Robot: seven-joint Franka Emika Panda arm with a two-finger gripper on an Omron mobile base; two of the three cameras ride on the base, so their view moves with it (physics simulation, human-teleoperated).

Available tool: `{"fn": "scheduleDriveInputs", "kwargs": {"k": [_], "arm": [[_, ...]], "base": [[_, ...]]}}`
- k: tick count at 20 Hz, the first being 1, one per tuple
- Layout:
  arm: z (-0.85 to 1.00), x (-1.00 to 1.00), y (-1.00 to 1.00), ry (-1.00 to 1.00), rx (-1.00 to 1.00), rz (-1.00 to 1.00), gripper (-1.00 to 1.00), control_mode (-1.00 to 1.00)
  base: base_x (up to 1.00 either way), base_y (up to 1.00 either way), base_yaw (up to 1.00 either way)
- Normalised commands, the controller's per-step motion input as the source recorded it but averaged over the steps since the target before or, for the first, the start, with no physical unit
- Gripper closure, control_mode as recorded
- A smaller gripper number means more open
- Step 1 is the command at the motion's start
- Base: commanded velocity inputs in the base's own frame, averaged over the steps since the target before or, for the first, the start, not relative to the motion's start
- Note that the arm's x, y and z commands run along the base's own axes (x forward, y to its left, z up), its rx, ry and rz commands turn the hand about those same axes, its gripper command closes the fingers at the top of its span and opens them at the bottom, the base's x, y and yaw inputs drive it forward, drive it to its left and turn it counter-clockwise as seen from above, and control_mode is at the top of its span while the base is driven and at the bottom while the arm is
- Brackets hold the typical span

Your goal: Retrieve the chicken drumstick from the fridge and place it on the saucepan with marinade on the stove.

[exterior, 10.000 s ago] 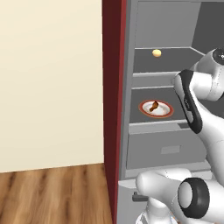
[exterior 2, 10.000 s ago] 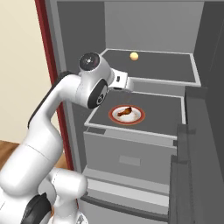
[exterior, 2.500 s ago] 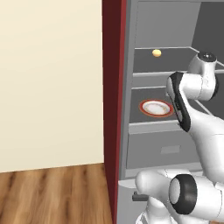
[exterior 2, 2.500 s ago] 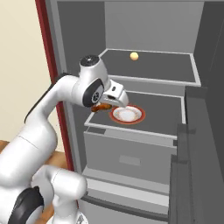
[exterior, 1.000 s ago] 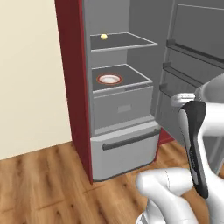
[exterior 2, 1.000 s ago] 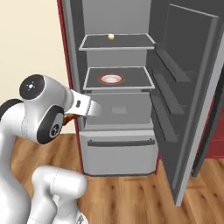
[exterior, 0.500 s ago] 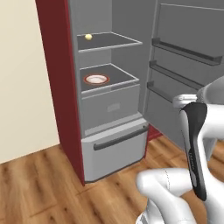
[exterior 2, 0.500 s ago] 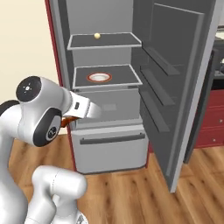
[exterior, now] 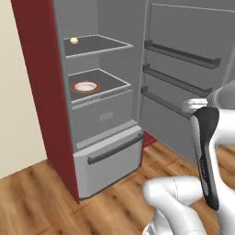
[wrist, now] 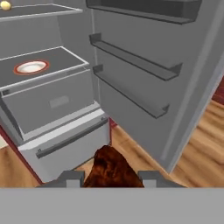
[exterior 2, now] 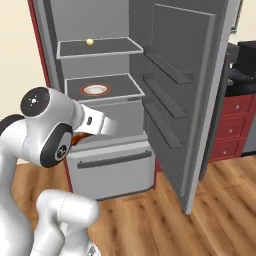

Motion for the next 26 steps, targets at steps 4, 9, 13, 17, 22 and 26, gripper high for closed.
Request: {"fn": "scheduleDriveInputs", "kwargs": {"k": [4,9,13,17,22,26], "arm": [[0.00,0.00,0.00,0.00,0.00,0.00,1.00,1.00],[0.00,0.00,0.00,0.00,0.00,0.00,1.00,1.00],[0.00,0.00,0.00,0.00,0.00,0.00,1.00,1.00],[0.00,0.00,0.00,0.00,0.00,0.00,1.00,1.00],[0.00,0.00,0.00,0.00,0.00,0.00,1.00,1.00],[0.00,0.00,0.00,0.00,0.00,0.00,1.00,1.00]], "base": [[0.14,0.70,-0.11],[-0.60,0.23,-0.50],[-0.46,0.07,-0.85],[-0.40,0.03,-0.90],[-0.14,-0.57,-0.71],[0.35,-0.89,-0.35]]}}
